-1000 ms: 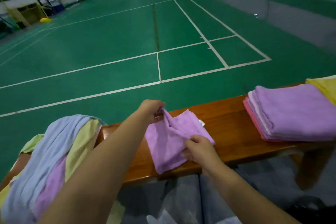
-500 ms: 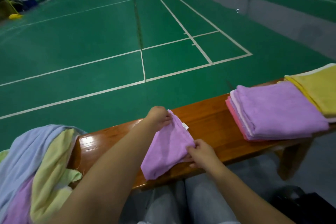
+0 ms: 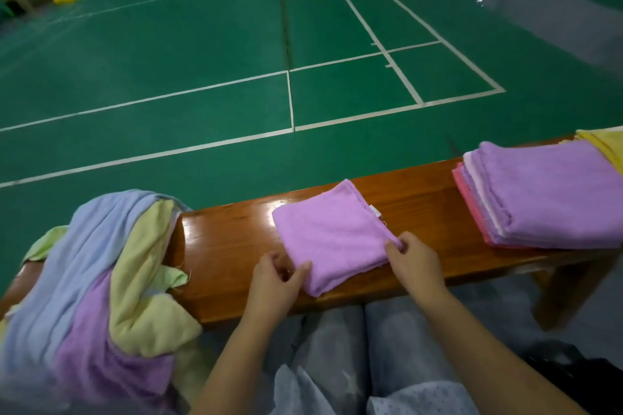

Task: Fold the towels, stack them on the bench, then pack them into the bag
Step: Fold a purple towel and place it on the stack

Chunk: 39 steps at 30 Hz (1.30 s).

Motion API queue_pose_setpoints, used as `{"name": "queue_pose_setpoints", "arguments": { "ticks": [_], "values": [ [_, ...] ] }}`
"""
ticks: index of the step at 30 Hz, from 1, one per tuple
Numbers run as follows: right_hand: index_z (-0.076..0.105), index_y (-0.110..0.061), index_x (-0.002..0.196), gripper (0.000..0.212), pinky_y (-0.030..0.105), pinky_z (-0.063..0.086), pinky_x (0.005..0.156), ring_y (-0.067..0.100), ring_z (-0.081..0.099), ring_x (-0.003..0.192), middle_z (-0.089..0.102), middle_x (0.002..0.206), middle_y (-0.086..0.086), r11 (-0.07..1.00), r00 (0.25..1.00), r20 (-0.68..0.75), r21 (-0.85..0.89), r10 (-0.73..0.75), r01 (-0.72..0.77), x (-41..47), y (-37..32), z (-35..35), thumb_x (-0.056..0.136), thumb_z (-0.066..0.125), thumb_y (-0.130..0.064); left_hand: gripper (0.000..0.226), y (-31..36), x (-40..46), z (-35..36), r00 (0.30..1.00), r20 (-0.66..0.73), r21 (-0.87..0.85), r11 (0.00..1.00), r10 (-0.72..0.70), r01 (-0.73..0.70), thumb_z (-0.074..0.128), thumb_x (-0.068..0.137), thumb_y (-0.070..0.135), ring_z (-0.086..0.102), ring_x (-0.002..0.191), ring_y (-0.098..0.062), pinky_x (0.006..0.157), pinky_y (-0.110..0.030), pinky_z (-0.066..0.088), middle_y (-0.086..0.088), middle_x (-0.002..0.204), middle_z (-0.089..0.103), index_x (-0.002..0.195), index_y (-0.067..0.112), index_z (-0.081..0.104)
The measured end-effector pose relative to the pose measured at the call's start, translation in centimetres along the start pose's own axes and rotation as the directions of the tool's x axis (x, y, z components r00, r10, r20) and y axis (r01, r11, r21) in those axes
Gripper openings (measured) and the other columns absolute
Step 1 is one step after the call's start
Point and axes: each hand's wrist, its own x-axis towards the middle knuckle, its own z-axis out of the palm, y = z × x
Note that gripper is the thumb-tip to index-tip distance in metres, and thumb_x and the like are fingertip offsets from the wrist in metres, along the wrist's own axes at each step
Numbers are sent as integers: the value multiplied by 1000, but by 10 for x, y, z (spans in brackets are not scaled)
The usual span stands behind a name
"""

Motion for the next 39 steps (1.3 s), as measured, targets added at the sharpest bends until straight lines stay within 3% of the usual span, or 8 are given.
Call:
{"name": "queue_pose_setpoints", "arguments": {
  "ticks": [4,8,11,15,24,29,33,39],
  "values": [
    [48,-8,127,42,32,43,83,29,51,108,48,124,14,997,995,-99,-76,-7,0,-4,-9,-3,91,57,-28,95,3,-21,16,990,62,248,959,128,-140,77,72,50,39,127,-19,100,-29,40,-1,138,31,145,20,24],
    [36,-6,140,59,30,42,86,31,51,118,49,135,15,997,995,89,-63,53,-47,-1,-22,-7,92,59,-30,63,-5,-23,27,972,-53,202,956,229,-214,71,84,29,44,105,-9,81,-14,40,-4,133,33,134,17,36],
    [47,-3,131,53,28,42,82,29,55,112,55,128,15,984,958,250,-139,141,-109,1,-24,-10,88,63,-30,42,-11,-20,20,949,-116,214,940,293,-264,65,87,12,45,98,-6,73,-7,34,-2,129,37,124,17,45],
    [63,-5,87,16,26,40,56,21,56,73,61,83,9,992,919,376,-94,116,-87,-16,-17,-1,81,64,-20,34,-32,-19,1,914,-144,311,894,379,-322,66,85,9,47,100,-9,75,-9,34,2,121,42,116,16,54],
    [57,-11,83,23,26,39,59,17,56,76,60,80,0,999,974,225,32,8,-16,-52,23,14,83,70,-30,31,-74,-36,-11,914,-16,190,898,406,-396,67,87,29,51,103,4,77,-2,40,24,119,46,117,30,62],
    [52,-11,83,17,24,43,61,18,55,79,58,87,6,932,959,280,338,33,-130,-56,26,17,87,66,-18,20,-61,-42,-10,993,-76,-303,946,94,-112,63,88,43,62,97,-8,78,-21,49,10,103,66,103,29,64],
    [52,-4,99,19,28,56,64,23,61,93,61,108,13,680,871,466,589,156,-437,-60,14,15,89,64,-16,17,-45,-41,-6,990,-28,-320,940,-136,120,64,89,33,63,91,-14,80,-30,55,1,100,66,100,21,60],
    [53,-9,117,40,28,52,63,22,62,98,64,111,8,674,847,502,566,174,-474,-52,3,7,87,67,-32,34,-25,-21,-19,939,221,-499,797,-262,340,68,86,36,65,100,-26,91,-40,53,-8,105,68,105,8,61]
  ]
}}
